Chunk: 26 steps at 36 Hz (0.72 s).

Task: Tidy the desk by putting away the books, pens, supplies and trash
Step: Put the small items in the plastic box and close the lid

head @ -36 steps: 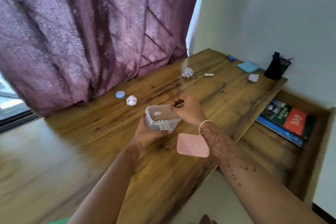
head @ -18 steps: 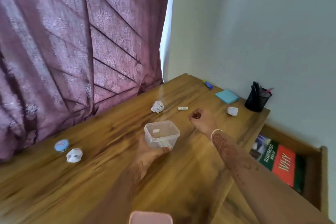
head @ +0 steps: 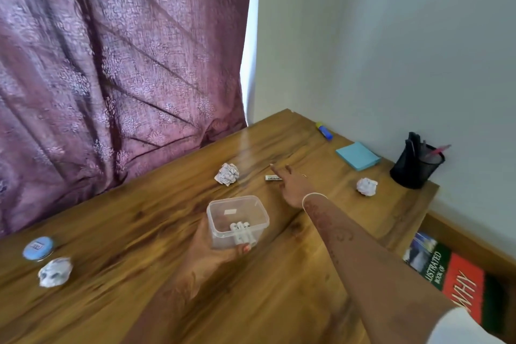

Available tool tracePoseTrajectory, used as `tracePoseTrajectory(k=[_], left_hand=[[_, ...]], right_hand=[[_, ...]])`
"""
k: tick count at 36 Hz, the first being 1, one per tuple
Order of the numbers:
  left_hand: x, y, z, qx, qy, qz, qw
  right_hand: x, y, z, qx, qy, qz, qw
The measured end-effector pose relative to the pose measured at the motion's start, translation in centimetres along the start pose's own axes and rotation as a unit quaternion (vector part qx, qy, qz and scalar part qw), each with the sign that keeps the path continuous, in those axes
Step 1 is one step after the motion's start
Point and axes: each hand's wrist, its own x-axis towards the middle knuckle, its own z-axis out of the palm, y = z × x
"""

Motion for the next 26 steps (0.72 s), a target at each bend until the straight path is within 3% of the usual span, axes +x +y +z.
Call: tracePoseTrajectory(k=[12,16,19,23,26], left_hand=[[-0.2,0.4,0.0,0.003,0.008,-0.011,1.000],[-0.4,0.7,0.1,-0.003,0.000,-0.008,1.000],[-0.4,0.7,0.1,-0.007,0.000,-0.008,1.000],[-0.5,0.7,-0.1,-0.017,-0.009,-0.008,1.000],[-0.8,0.9,-0.1,-0.020,-0.010,0.001,1.000]], right_hand=[[-0.9,-0.5,1.1,-0.114,0.099,-0.064,0.986],[-1.7,-1.3,0.6,0.040,0.126,0.007,0.991],[-2.7,-2.6,-0.2,0.215,0.154,0.055,0.963],[-5.2,-5.0,-1.1,0.324,0.153,0.006,0.934],[-7.3,-6.1,-1.2,0.335,0.142,-0.013,0.931]])
